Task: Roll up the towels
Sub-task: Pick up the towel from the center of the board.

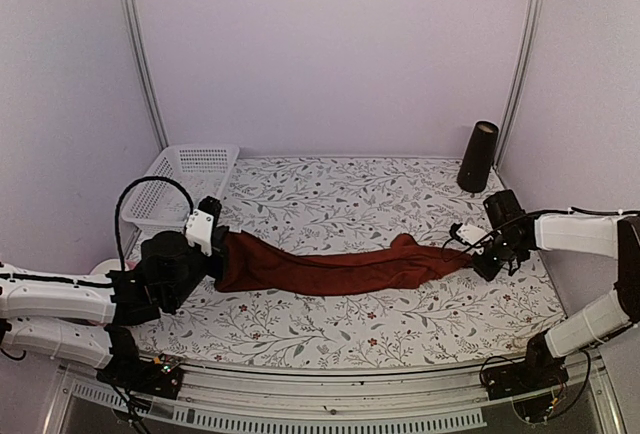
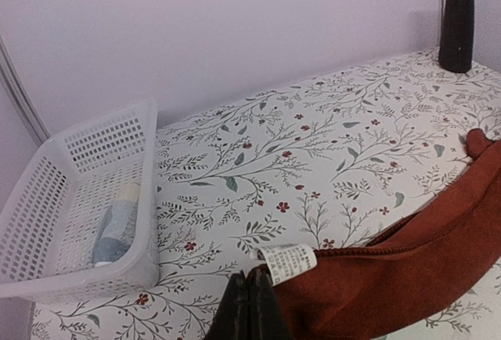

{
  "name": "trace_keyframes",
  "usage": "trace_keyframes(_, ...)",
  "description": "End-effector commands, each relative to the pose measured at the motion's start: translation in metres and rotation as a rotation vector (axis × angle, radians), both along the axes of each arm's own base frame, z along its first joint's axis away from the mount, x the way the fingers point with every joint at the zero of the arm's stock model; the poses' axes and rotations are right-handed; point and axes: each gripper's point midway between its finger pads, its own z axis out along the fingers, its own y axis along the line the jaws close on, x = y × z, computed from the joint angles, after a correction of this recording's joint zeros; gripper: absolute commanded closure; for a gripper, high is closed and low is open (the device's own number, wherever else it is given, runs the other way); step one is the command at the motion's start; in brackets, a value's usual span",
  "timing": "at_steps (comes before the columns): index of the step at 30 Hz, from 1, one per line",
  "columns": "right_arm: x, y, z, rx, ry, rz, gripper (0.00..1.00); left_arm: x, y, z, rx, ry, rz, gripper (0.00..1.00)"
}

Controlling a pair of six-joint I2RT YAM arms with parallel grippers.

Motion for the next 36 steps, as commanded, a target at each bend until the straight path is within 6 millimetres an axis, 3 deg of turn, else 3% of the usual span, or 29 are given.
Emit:
trace_keyframes(1, 0.011, -0.001, 0.039, -0.014, -0.147, 0.045, 0.98, 0.001, -0.007, 0.028, -0.058, -0.039, -0.026, 1.0)
trace_keyframes(10, 0.012, -0.015, 0.135, -0.154, -0.399, 0.176, 0.98, -0.022, -0.013, 0.113, -0.142, -0.159, -0.081, 1.0)
trace_keyframes(18, 0.001, -0.02, 0.241, -0.226, -0.615, 0.257, 0.98, -0.053, -0.004, 0.173, -0.215, -0.296, -0.135, 1.0)
trace_keyframes(23, -0.021, -0.011, 0.273, -0.223, -0.615, 0.381, 0.97, -0.059, 0.008, 0.191, -0.243, -0.354, -0.115, 1.0)
trace_keyframes(26, -0.022, -0.008, 0.255, -0.236, -0.522, 0.436, 0.98, -0.051, 0.012, 0.178, -0.207, -0.334, -0.046, 1.0)
trace_keyframes(32, -0.014, 0.002, 0.146, -0.174, -0.115, 0.441, 0.97, -0.026, -0.005, 0.114, -0.006, -0.199, 0.075, 1.0)
trace_keyframes(36, -0.027, 0.028, 0.099, -0.113, 0.065, 0.494, 0.97, -0.018, -0.009, 0.085, 0.064, -0.15, 0.105, 1.0)
